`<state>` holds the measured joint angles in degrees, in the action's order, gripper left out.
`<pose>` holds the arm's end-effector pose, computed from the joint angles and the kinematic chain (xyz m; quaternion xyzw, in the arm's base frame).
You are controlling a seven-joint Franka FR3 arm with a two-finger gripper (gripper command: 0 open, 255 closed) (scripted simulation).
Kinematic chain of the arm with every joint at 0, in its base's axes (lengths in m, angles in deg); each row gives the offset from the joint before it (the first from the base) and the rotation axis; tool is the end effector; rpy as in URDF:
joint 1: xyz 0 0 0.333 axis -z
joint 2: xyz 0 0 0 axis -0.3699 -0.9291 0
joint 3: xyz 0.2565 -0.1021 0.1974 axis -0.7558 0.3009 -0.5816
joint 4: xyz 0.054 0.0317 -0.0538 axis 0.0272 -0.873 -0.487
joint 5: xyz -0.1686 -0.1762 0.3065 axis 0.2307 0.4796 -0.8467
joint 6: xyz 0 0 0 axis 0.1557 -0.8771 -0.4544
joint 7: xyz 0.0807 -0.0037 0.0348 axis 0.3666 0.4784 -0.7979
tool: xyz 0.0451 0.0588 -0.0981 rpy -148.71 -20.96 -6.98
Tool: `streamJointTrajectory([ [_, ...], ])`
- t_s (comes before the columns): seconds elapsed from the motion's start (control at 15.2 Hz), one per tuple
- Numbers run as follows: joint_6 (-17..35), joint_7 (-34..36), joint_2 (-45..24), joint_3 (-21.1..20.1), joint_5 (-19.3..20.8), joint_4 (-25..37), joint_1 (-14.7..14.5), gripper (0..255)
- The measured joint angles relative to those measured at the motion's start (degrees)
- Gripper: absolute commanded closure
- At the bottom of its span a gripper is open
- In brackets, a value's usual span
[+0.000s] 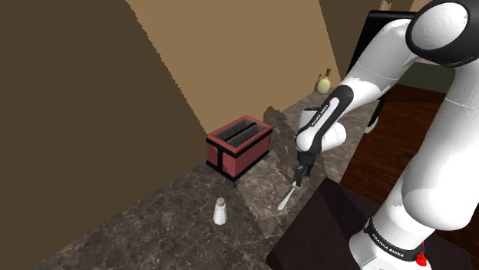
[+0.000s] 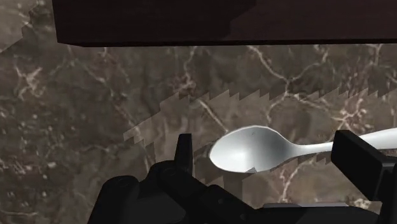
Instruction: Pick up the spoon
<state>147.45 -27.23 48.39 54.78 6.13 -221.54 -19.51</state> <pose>0.3393 -0.1304 0.1792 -0.9968 -0.0079 0.0781 0.0176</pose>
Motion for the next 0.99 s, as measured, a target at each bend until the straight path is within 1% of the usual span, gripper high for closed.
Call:
streamJointTrajectory([
  [0.4, 5.6, -4.2, -7.1, -3.0, -5.8, 1.2, 1.7, 0],
  [0.46, 5.9, -4.4, -7.5, -3.2, -6.1, 1.3, 1.8, 255],
  [0.99, 6.1, -4.6, -7.8, -3.4, -6.4, 1.5, 1.9, 255],
])
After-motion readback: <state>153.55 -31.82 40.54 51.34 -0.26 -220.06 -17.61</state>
